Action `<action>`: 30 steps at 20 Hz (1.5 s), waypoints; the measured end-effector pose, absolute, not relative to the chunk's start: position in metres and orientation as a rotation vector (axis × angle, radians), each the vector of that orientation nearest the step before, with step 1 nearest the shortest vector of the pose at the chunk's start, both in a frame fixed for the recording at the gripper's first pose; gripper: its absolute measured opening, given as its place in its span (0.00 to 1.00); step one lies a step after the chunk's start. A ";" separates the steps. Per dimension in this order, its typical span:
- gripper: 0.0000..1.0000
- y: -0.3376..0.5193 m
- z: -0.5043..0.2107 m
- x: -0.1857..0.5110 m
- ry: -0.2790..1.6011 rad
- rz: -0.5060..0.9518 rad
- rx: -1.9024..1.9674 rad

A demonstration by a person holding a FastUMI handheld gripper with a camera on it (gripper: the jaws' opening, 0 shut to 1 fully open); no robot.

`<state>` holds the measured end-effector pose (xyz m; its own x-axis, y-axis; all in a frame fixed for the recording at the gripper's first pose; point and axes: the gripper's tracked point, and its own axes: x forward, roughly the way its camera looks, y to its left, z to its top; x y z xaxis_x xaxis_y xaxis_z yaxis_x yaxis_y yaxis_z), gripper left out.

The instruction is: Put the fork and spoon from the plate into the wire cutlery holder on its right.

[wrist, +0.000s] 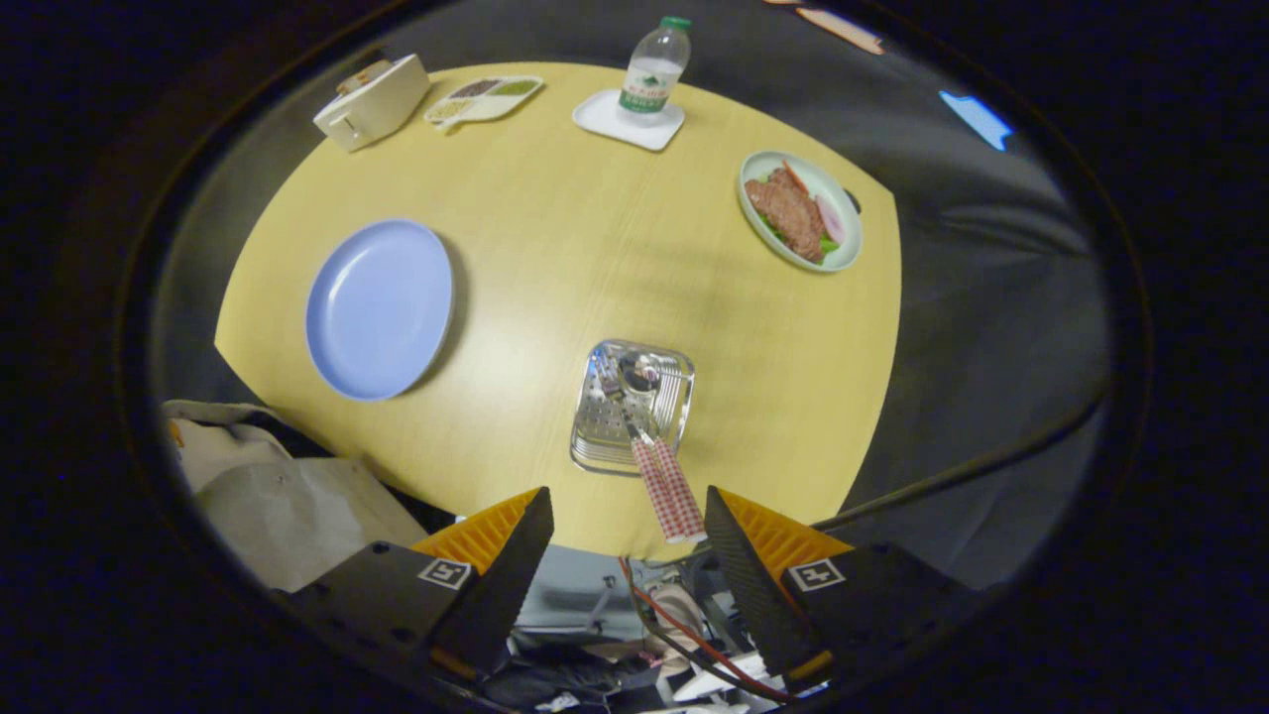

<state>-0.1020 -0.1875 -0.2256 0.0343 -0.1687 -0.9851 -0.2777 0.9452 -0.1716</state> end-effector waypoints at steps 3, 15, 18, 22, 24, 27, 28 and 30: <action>0.99 -0.172 -0.214 -0.101 1.364 0.066 -0.283; 1.00 -0.092 -0.148 -0.079 0.612 0.039 0.031; 1.00 -0.090 -0.110 -0.066 0.413 0.012 0.044; 1.00 -0.082 -0.081 -0.061 0.266 -0.047 0.029; 1.00 -0.079 -0.070 -0.060 0.212 -0.078 0.043; 1.00 -0.071 -0.056 -0.055 0.153 -0.103 0.051; 1.00 -0.067 -0.053 -0.054 0.139 -0.101 0.045; 1.00 -0.063 -0.047 -0.054 0.127 -0.094 0.025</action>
<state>-0.0537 -0.0634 -0.0469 0.9876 -0.0924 -0.1271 0.0955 0.9953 0.0188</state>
